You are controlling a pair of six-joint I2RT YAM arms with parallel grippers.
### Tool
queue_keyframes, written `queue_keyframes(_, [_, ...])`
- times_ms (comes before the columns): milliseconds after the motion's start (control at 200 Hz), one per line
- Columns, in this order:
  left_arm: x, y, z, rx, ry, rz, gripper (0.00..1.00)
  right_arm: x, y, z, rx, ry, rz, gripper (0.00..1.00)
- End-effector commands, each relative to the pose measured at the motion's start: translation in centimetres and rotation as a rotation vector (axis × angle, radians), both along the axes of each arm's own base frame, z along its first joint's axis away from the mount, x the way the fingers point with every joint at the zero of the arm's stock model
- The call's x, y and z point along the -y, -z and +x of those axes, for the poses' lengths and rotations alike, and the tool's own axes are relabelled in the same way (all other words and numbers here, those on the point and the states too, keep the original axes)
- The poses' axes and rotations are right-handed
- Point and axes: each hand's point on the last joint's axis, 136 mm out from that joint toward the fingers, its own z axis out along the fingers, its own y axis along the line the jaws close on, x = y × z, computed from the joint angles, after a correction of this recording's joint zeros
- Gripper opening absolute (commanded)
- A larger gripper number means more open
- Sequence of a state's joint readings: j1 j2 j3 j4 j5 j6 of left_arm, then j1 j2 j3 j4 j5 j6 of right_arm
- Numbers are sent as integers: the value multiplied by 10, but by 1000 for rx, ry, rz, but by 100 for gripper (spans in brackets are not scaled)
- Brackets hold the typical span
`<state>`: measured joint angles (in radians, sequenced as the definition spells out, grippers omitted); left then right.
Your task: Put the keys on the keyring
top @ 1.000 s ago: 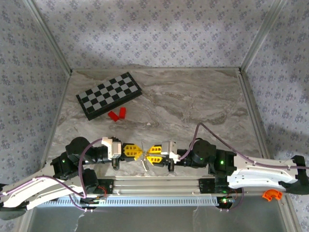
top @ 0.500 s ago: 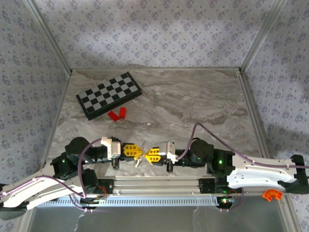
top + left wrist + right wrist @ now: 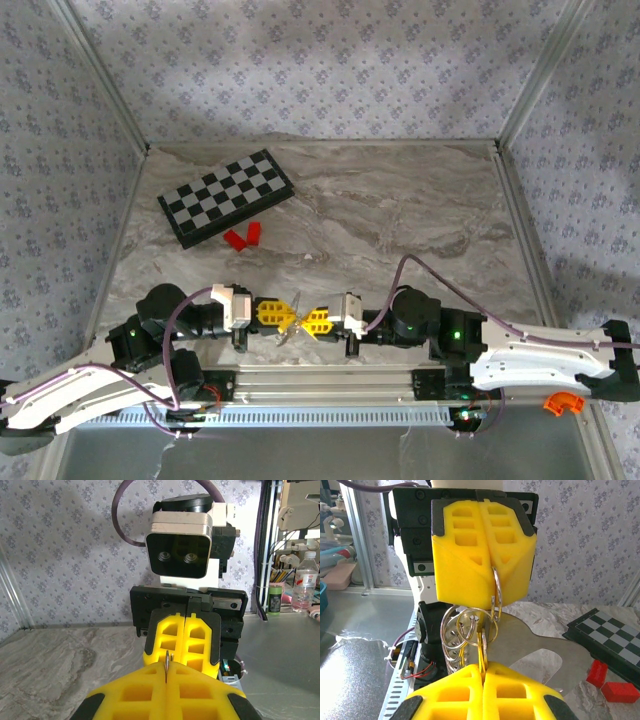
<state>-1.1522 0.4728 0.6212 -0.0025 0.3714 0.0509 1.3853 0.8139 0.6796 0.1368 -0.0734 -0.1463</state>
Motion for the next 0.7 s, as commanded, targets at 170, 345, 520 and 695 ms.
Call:
queue_keyframes(170, [-4,-19,-5,30,19,-68,0,11,-10,6,-3,46,-4,3])
queue_keyframes(345, [-4,-18,-5,34,16,-64,0,12,-7,9,-6,64,-27,3])
queue_keyframes(520, [-3,-18,-4,36,16,-62,0,13,-5,10,-11,73,-35,3])
queue_keyframes(695, [-3,-18,-4,38,14,-58,0,14,-7,10,-11,74,-28,4])
